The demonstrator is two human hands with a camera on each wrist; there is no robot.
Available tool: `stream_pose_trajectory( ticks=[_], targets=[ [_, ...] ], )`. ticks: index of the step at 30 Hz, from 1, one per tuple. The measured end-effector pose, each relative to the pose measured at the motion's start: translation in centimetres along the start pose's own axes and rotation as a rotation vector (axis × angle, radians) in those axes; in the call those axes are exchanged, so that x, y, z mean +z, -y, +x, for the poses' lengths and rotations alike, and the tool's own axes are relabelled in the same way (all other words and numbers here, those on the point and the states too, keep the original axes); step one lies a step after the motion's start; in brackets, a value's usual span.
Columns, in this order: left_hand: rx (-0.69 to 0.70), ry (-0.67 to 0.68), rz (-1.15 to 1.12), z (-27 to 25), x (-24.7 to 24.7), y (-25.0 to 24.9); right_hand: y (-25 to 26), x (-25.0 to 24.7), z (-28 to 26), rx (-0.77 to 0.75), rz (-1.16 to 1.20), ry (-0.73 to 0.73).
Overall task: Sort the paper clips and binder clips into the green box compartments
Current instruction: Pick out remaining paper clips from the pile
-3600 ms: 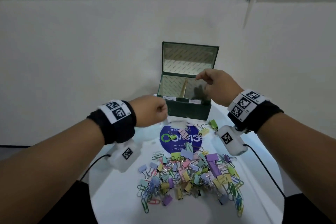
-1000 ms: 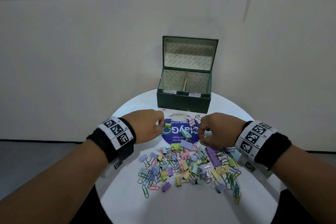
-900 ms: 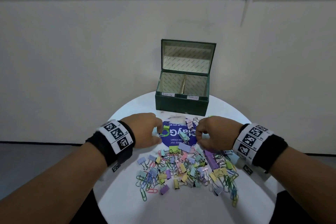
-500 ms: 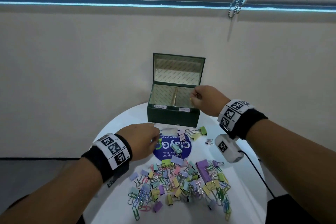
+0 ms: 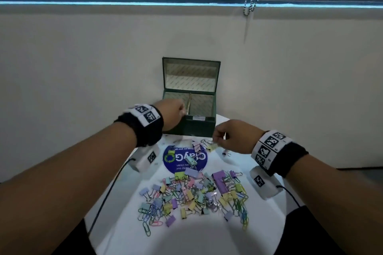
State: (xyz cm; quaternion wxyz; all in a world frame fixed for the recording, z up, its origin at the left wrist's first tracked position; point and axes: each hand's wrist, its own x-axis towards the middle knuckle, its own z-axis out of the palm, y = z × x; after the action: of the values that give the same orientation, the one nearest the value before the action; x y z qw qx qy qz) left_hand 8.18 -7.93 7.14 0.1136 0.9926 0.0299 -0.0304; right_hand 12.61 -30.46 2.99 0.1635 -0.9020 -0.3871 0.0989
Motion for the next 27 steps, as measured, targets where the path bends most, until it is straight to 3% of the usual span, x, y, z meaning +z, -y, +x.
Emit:
stream_pose_trajectory(
  ticks=[3, 8, 13, 18, 22, 27],
  targets=[
    [-0.017, 0.022, 0.061, 2.3, -0.7, -2.1, -0.8, 1.4, -2.2, 0.011, -0.064, 0.108],
    [-0.042, 0.047, 0.206, 4.5, 1.0, -3.4, -1.7, 1.9, -4.5, 0.032, -0.043, 0.133],
    [-0.070, 0.020, 0.198, 5.2, 2.0, -3.7, -1.9, 2.4, -5.1, 0.031, -0.064, 0.198],
    [-0.022, -0.030, 0.078, 3.9, 1.7, -3.1, -1.9, 2.8, -5.4, 0.034, -0.071, 0.203],
    [0.088, -0.120, 0.012, 0.0, 1.2, -3.2, -2.0, 3.2, -5.7, 0.074, -0.022, 0.169],
    [0.223, 0.166, 0.112, -8.4, 1.8, -3.6, -1.5, 2.5, -4.7, 0.048, 0.023, -0.002]
  ],
)
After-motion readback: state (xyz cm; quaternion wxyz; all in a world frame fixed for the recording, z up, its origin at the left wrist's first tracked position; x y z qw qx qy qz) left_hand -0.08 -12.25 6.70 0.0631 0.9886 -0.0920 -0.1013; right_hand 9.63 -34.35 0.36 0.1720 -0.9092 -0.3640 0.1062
